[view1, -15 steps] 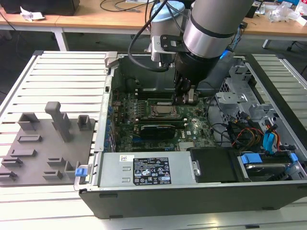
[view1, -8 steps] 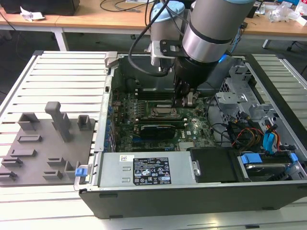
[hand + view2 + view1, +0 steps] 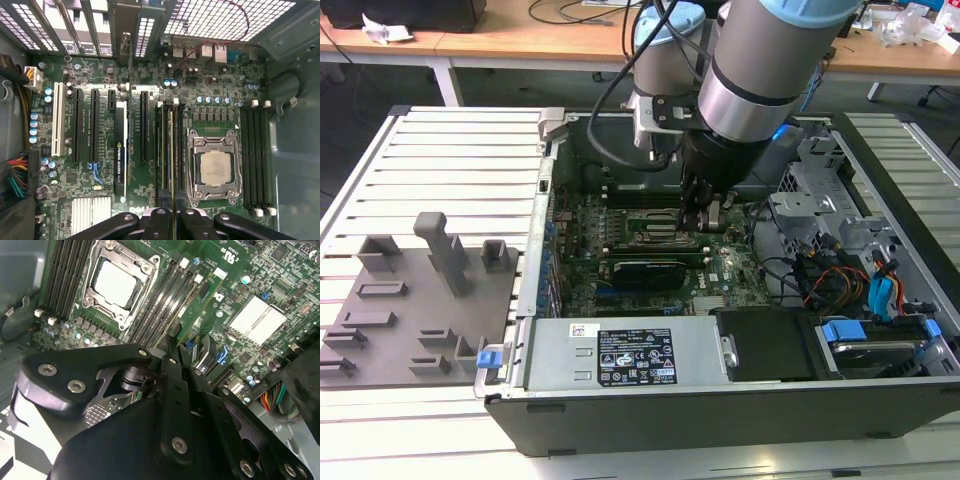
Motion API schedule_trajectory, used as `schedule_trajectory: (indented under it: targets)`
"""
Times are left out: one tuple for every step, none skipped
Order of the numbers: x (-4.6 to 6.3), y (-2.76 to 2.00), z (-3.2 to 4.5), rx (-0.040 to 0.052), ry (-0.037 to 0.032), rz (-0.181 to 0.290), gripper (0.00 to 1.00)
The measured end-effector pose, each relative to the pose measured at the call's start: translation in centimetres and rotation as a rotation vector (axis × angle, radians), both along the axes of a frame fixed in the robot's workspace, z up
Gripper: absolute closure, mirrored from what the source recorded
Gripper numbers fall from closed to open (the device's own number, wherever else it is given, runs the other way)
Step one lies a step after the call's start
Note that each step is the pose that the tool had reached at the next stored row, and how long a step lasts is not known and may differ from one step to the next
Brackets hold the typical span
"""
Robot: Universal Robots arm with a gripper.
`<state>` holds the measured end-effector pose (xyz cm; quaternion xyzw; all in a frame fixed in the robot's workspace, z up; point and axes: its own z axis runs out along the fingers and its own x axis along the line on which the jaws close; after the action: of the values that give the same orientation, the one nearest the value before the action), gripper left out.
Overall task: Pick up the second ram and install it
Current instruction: 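Insert the second ram into the second slot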
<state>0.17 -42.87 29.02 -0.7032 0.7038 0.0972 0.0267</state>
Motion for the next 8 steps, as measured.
schedule_trajectory:
  targets:
    - [0.00,0.00,-0.18,-0.0001,0.0000,0.000,0.87]
    - [0.00,0.00,-0.31,0.0000,0.0000,0.000,0.87]
    - [0.00,0.00,-0.40,0.0000,0.0000,0.000,0.87]
    - [0.00,0.00,-0.54,0.0000,-0.0001,0.000,0.87]
    - [0.00,0.00,-0.65,0.0000,-0.0001,0.000,0.87]
    - [0.00,0.00,-0.73,0.0000,-0.0001,0.000,0.87]
    - [0.00,0.00,-0.85,0.0000,0.0000,0.000,0.87]
    - [0.00,0.00,-1.00,0.0001,-0.0001,0.000,0.87]
